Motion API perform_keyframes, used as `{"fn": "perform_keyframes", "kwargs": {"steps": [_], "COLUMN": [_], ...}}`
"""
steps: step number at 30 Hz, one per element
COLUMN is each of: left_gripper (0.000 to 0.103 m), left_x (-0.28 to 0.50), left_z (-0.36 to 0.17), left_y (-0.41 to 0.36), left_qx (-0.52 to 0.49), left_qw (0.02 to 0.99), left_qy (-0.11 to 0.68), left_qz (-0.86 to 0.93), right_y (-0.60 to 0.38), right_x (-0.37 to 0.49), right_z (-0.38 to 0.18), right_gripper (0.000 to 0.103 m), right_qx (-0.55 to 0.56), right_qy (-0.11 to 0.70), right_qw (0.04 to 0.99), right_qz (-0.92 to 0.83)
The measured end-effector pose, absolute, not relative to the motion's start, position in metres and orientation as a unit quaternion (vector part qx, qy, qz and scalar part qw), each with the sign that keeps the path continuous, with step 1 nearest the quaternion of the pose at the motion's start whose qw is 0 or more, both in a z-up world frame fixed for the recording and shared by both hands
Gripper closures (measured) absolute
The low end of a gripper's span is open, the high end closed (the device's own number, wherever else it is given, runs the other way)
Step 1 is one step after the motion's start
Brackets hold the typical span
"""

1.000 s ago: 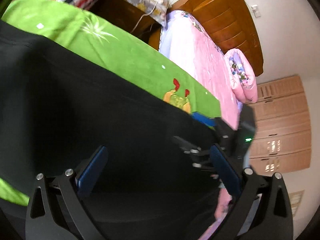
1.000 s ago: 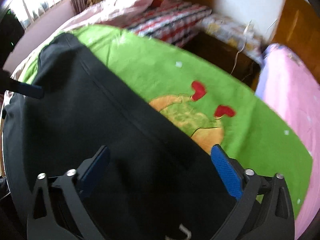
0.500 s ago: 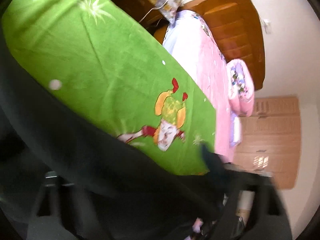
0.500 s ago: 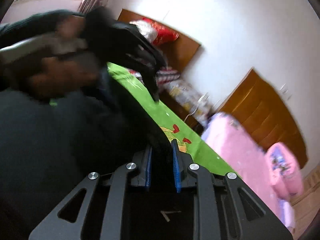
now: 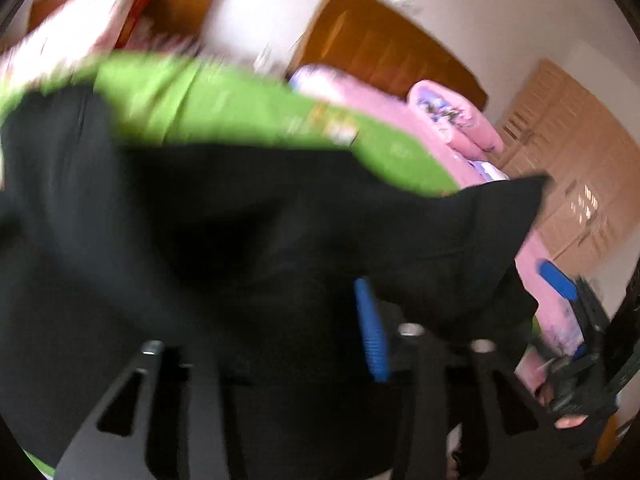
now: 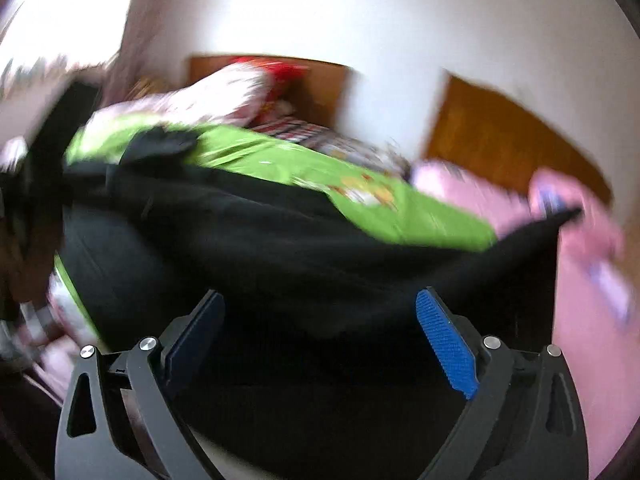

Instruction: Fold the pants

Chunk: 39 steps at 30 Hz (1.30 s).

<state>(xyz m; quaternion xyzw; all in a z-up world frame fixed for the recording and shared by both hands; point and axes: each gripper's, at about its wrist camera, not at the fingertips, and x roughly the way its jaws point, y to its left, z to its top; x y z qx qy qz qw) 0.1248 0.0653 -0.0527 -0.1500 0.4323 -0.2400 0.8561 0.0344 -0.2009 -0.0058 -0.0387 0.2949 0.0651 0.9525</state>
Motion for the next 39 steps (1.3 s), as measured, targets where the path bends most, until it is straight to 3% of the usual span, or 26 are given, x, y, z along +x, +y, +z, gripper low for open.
{"fn": "perform_keyframes", "kwargs": {"steps": [2, 5, 6, 13, 20, 22, 27, 39], "left_gripper": [0.036, 0.028, 0.027, 0.02, 0.014, 0.012, 0.008, 0.002], "left_x": [0.114, 0.114, 0.115, 0.118, 0.104, 0.099, 0.091, 0.097], "left_z": [-0.058, -0.056, -0.055, -0.048, -0.04, -0.043, -0.039, -0.04], "left_y": [0.08, 0.091, 0.094, 0.12, 0.135, 0.139, 0.149, 0.168], "left_qx": [-0.174, -0.197, -0.202, -0.271, -0.284, -0.287, -0.296, -0.335], "left_qw": [0.865, 0.859, 0.858, 0.841, 0.843, 0.844, 0.849, 0.835], "left_qy": [0.385, 0.381, 0.379, 0.366, 0.364, 0.364, 0.364, 0.379], "left_qz": [-0.269, -0.279, -0.28, -0.29, -0.274, -0.268, -0.245, -0.217], "right_y": [-0.252, -0.306, -0.331, -0.386, -0.427, -0.435, -0.431, -0.423], "right_x": [0.024, 0.022, 0.024, 0.035, 0.053, 0.058, 0.046, 0.029], "right_z": [-0.011, -0.021, -0.024, -0.057, -0.056, -0.066, -0.058, -0.053], "right_gripper": [0.01, 0.014, 0.021, 0.024, 0.026, 0.047, 0.082, 0.083], "right_qx": [0.083, 0.191, 0.236, 0.343, 0.357, 0.383, 0.404, 0.389], "right_qy": [0.306, 0.311, 0.312, 0.317, 0.3, 0.309, 0.282, 0.268], "right_qw": [0.948, 0.93, 0.918, 0.879, 0.88, 0.868, 0.87, 0.881], "right_qz": [0.022, -0.034, -0.061, -0.096, -0.085, -0.065, -0.015, -0.029]}}
